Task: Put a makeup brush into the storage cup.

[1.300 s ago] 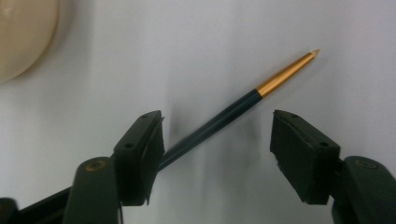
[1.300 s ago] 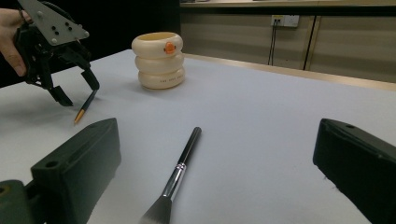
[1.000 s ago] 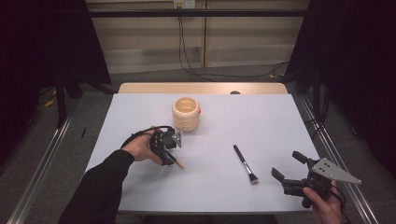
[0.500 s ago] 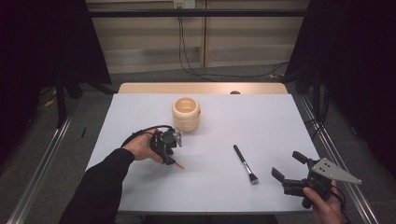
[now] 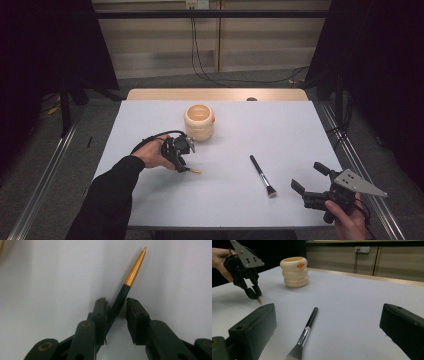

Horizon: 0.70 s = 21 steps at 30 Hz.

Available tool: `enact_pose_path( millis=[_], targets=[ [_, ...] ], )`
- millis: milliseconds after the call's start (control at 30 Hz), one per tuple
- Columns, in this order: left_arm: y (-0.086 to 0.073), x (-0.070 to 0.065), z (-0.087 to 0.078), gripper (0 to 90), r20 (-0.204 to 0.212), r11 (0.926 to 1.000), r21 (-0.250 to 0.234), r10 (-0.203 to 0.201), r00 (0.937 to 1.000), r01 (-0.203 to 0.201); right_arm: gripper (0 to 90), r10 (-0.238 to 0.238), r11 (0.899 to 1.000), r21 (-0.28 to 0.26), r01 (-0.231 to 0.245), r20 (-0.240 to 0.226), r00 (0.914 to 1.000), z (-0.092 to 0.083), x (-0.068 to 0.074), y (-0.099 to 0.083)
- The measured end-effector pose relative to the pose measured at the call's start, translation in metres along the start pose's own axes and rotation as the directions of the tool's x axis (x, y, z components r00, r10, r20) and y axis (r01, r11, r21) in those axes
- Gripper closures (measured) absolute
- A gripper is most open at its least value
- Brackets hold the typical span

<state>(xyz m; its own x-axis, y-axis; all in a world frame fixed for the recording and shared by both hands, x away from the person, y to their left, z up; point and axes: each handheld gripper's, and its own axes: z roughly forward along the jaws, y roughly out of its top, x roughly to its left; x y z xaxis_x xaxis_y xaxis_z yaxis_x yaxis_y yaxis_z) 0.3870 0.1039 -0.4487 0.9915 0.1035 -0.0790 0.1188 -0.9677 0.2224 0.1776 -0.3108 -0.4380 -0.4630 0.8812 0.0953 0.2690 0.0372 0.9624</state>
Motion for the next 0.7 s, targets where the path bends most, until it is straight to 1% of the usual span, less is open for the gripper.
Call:
enact_pose_path(
  millis=[33, 67, 100, 133, 167, 200, 233, 267, 367, 400, 433, 467, 500, 533, 567, 600, 633, 667, 700],
  targets=[
    [0.0017, 0.0022, -0.002, 70.8, -0.004, 0.9989, 0.032, 0.035, 0.9994, -0.035, 0.7, -0.005, 1.0, -0.005, 0.005, 0.0, 1.0, -0.0001, -0.0005, 0.0001],
    [0.0015, 0.0023, -0.0013, 71.1, -0.006, 0.9993, 0.023, 0.032, 0.9995, -0.031, 0.7, -0.003, 1.0, -0.001, 0.003, -0.004, 1.0, -0.0002, 0.0001, 0.0],
    [0.0013, 0.0014, -0.0009, 71.8, -0.006, 0.9997, 0.017, 0.017, 0.9998, -0.017, 0.7, 0.001, 1.0, -0.003, -0.001, -0.001, 1.0, 0.0006, 0.0007, -0.0001],
    [0.0018, 0.0017, -0.0017, 72.6, -0.003, 0.9991, 0.03, 0.029, 0.9996, -0.029, 0.7, -0.001, 1.0, -0.003, 0.001, -0.004, 1.0, 0.001, 0.0006, -0.0001],
    [0.0023, 0.0006, -0.0015, 76.1, 0.004, 0.9994, 0.029, 0.017, 0.9999, -0.017, 0.6, -0.008, 1.0, -0.002, 0.008, -0.005, 1.0, 0.0014, 0.0006, -0.0001],
    [0.0024, -0.0014, -0.0008, 80.6, 0.0, 0.9997, 0.025, 0.004, 1.0, -0.004, 0.7, -0.007, 1.0, 0.003, 0.007, -0.004, 1.0, 0.0009, 0.0005, 0.0],
    [0.0025, -0.0018, -0.0007, 82.2, 0.002, 0.9997, 0.023, 0.0, 1.0, 0.0, 0.6, -0.002, 1.0, -0.002, 0.002, -0.003, 1.0, 0.0011, 0.0008, -0.0001],
    [0.0031, -0.001, -0.0015, 83.2, 0.005, 0.9995, 0.032, 0.003, 1.0, -0.003, 0.6, 0.001, 1.0, -0.001, -0.001, -0.003, 1.0, 0.0008, 0.0007, 0.0],
    [0.002, 0.0006, -0.0016, 83.2, 0.01, 0.9997, 0.024, -0.011, 0.9999, 0.01, 0.6, -0.005, 1.0, 0.002, 0.005, -0.003, 1.0, 0.0008, 0.0002, 0.0],
    [0.0019, 0.0012, -0.0018, 83.2, 0.011, 0.9996, 0.027, -0.009, 0.9999, 0.009, 0.6, -0.006, 1.0, -0.002, 0.006, -0.005, 1.0, 0.0012, 0.0005, -0.0001],
    [0.0013, 0.0007, -0.0013, 83.2, 0.012, 0.9996, 0.015, -0.023, 0.9997, 0.022, 0.6, -0.007, 1.0, -0.002, 0.007, -0.005, 1.0, 0.0011, 0.0005, -0.0001],
    [0.0012, 0.0008, -0.0021, 83.3, 0.01, 0.9996, 0.023, -0.02, 0.9998, 0.02, 0.6, -0.006, 1.0, -0.001, 0.006, -0.006, 1.0, 0.0011, 0.0005, -0.0002],
    [0.0006, 0.0008, -0.002, 83.2, 0.004, 0.9994, 0.02, -0.028, 0.9996, 0.028, 0.6, -0.005, 1.0, -0.002, 0.005, -0.002, 1.0, 0.001, 0.0003, -0.0002],
    [0.0, 0.0013, -0.0027, 83.3, 0.028, 0.9988, 0.013, -0.047, 0.9985, 0.046, 0.7, -0.003, 1.0, -0.002, 0.003, -0.003, 1.0, 0.0009, 0.0003, -0.0001],
    [-0.0008, 0.0017, -0.0027, 83.2, 0.011, 0.9994, 0.01, -0.034, 0.9994, 0.034, 0.7, 0.001, 1.0, -0.001, -0.001, -0.003, 1.0, 0.0007, 0.0006, -0.0002],
    [-0.0016, 0.0009, -0.0025, 83.3, 0.012, 0.9984, -0.003, -0.057, 0.9983, 0.057, 0.6, 0.0, 1.0, 0.0, 0.0, -0.001, 1.0, 0.0006, 0.0007, -0.0002],
    [-0.002, 0.0026, -0.0037, 83.3, 0.026, 0.9985, 0.005, -0.055, 0.9981, 0.055, 0.6, -0.004, 1.0, -0.002, 0.004, -0.004, 1.0, 0.0006, 0.0004, -0.0002],
    [-0.0029, 0.0024, -0.0035, 83.3, 0.017, 0.9981, -0.005, -0.061, 0.998, 0.061, 0.7, -0.004, 1.0, -0.001, 0.004, -0.002, 1.0, 0.0006, 0.0004, -0.0002],
    [-0.004, 0.0037, -0.0037, 83.3, 0.01, 0.9985, -0.006, -0.055, 0.9985, 0.055, 0.7, -0.002, 1.0, 0.0, 0.002, -0.001, 1.0, 0.0006, 0.0004, -0.0002]
  ],
)
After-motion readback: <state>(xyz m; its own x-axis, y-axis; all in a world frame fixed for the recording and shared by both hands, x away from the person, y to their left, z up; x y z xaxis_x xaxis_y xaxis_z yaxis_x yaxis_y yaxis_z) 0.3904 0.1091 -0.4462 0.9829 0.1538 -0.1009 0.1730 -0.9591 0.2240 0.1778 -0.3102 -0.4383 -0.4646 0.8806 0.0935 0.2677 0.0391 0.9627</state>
